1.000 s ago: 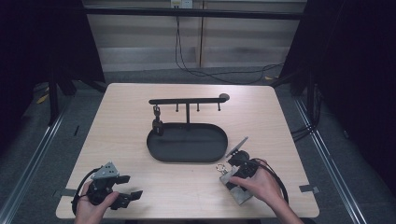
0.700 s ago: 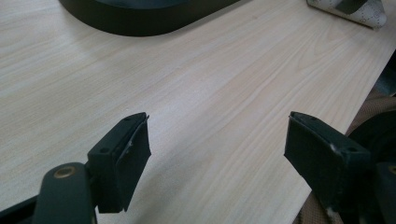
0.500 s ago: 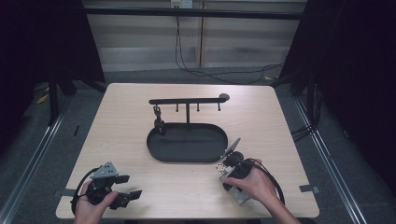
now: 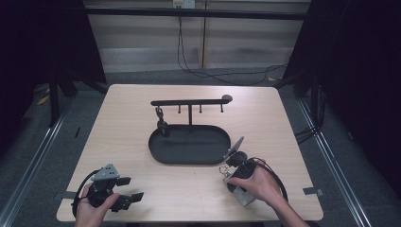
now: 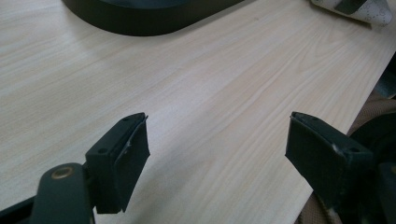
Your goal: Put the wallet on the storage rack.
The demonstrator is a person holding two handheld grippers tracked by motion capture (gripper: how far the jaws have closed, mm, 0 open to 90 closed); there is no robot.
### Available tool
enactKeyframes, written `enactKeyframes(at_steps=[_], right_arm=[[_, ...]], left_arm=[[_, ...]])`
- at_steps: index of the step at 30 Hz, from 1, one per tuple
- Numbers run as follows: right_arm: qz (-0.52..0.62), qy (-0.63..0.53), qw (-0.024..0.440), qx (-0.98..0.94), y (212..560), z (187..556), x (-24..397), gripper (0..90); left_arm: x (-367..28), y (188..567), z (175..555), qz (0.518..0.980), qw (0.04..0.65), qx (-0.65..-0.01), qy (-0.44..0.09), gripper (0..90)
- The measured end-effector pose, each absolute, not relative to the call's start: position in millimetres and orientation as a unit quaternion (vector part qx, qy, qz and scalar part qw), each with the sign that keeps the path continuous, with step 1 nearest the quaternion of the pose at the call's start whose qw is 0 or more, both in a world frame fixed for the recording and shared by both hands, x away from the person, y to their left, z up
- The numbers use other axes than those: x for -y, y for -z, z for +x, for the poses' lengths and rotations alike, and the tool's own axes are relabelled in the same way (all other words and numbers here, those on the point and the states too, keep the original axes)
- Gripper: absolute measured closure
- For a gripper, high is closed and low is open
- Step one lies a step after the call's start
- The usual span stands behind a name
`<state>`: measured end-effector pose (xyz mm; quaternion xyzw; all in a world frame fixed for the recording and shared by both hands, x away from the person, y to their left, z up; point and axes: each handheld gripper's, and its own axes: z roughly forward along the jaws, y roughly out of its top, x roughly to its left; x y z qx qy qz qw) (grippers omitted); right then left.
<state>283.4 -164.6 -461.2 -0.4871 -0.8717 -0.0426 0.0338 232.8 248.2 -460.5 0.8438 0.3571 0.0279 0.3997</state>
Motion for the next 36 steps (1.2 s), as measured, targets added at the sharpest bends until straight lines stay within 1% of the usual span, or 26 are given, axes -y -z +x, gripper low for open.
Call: enactKeyframes(at_steps=[7, 15, 25, 28, 30, 36], right_arm=[[-0.483, 0.048, 0.028, 0.874, 446, 287, 165, 33.3], [-0.481, 0.048, 0.029, 0.875, 440, 291, 168, 33.4], [-0.483, 0.051, 0.021, 0.874, 426, 293, 173, 33.4], [-0.485, 0.058, 0.02, 0.872, 422, 294, 176, 33.5], [-0.487, 0.06, 0.019, 0.871, 420, 295, 178, 33.5], [-0.487, 0.062, 0.019, 0.871, 417, 296, 179, 33.5]], left_arm=[[-248, 462, 235, 0.845, 0.397, -0.357, -0.026, 19.7], [-250, 462, 237, 0.84, 0.404, -0.362, -0.022, 18.4], [-253, 461, 238, 0.843, 0.404, -0.354, -0.02, 18.5], [-254, 461, 238, 0.841, 0.408, -0.355, -0.023, 18.6], [-255, 460, 237, 0.832, 0.424, -0.356, -0.029, 21.1], [-256, 459, 237, 0.828, 0.427, -0.361, -0.028, 20.3]])
